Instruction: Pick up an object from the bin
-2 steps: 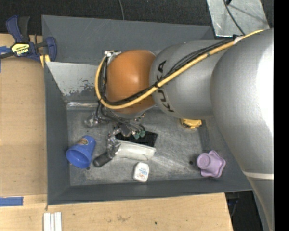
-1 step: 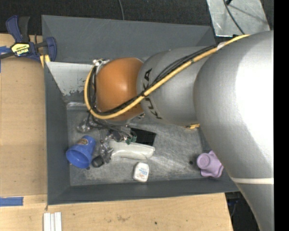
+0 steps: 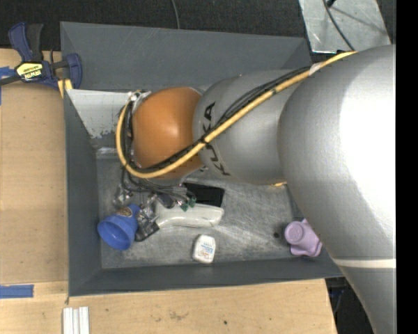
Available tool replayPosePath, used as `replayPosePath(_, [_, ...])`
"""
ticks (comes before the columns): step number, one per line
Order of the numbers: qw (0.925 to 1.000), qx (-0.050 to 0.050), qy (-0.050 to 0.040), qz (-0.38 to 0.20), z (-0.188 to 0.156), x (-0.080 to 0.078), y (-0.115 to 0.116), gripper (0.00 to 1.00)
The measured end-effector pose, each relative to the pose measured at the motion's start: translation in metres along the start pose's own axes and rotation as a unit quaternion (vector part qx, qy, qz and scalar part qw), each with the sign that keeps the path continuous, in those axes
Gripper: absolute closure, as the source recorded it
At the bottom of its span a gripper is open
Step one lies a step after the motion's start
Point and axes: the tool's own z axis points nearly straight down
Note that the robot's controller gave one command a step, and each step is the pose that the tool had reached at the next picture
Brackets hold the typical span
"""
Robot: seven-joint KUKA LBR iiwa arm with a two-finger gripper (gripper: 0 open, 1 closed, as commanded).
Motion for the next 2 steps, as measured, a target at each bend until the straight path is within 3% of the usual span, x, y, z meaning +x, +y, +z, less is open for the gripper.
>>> replayPosePath(1, [1.0, 0.0, 0.0, 0.0, 0.0, 0.0, 0.0, 1.0])
replayPosePath(2, [1.0, -0.001, -0.0078, 0.002, -0.177, 0.006, -0.006, 1.0])
